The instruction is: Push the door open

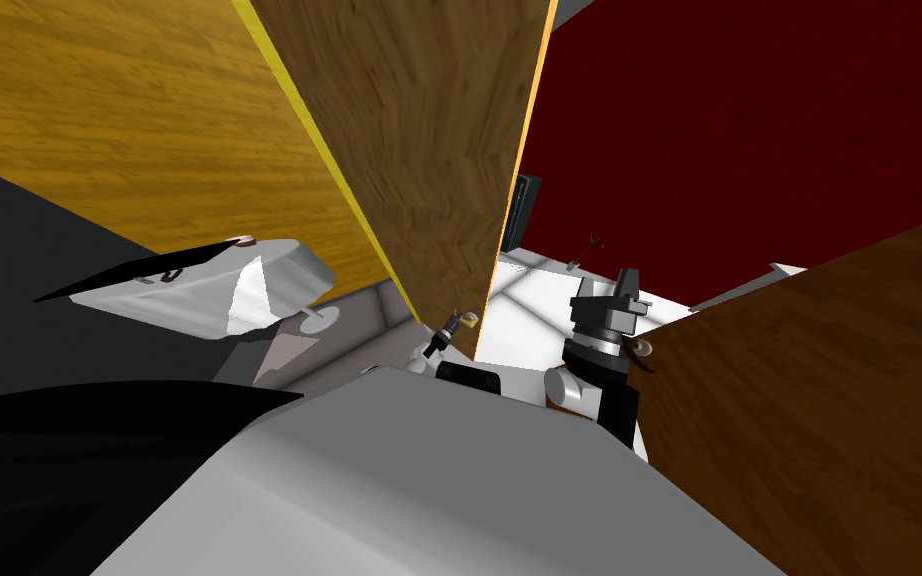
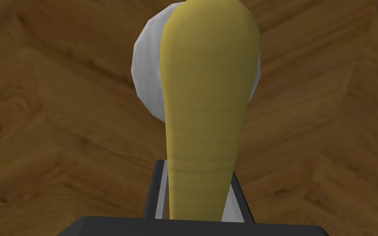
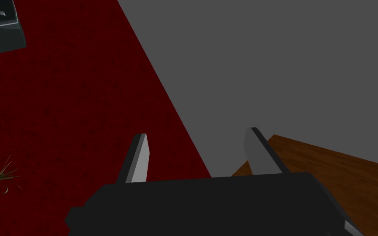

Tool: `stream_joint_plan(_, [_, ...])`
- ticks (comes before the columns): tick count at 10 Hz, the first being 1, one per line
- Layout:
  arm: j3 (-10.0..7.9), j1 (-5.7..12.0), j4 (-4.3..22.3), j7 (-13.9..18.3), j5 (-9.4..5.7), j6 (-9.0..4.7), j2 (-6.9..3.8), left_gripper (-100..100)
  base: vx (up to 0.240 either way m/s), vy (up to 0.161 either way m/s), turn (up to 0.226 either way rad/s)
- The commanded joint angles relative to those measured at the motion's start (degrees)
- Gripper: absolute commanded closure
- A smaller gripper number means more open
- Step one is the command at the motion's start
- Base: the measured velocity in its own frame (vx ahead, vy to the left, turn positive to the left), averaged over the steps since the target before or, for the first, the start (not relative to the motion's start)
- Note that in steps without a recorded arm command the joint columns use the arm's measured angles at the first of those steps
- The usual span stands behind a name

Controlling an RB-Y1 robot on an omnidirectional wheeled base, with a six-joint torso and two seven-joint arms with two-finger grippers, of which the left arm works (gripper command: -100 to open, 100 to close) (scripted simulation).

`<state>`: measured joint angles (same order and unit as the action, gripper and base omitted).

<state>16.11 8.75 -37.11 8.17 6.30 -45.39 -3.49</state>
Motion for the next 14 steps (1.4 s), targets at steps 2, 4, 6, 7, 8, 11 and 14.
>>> stream_joint_plan(2, [-2.62,0.75,0.65,-1.36,-1.2,-0.5,0.25,100,0.134,-0.16,0.038])
stream_joint_plan(4, [-3.95,0.84,0.88,-2.04,-1.83,-0.39,0.72,100,0.134,-0.144,0.059])
stream_joint_plan(6, [-5.12,0.92,1.07,-2.63,-2.38,-0.29,1.24,100,0.131,-0.154,0.051])
stream_joint_plan(7, [-5.81,0.96,1.19,-2.98,-2.71,-0.24,1.59,100,0.111,-0.139,0.044])
stream_joint_plan(8, [-6.39,1.0,1.29,-3.27,-2.98,-0.19,1.94,100,0.111,-0.148,0.053])
stream_joint_plan(11, [-7.74,0.98,1.56,-3.64,-3.6,-0.16,1.78,100,0.086,-0.116,0.057])
stream_joint_plan(14, [-9.93,1.03,1.61,-4.42,-4.74,-0.17,0.14,100,0.176,-0.084,0.05])
